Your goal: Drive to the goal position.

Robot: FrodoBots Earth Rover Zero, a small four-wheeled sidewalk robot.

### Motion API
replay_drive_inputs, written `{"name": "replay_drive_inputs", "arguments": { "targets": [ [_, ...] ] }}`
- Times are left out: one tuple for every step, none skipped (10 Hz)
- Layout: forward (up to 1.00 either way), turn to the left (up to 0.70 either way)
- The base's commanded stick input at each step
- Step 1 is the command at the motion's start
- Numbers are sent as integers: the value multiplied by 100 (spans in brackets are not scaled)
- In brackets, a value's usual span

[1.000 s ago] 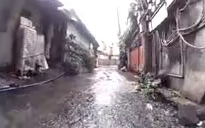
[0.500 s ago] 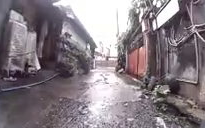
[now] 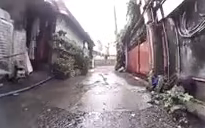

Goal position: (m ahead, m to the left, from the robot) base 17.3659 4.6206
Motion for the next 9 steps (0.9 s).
{"name": "replay_drive_inputs", "arguments": {
  "targets": [
    [70,0],
    [70,0],
    [70,0],
    [70,0],
    [70,0],
    [70,0],
    [70,0],
    [70,0],
    [70,0]
  ]
}}
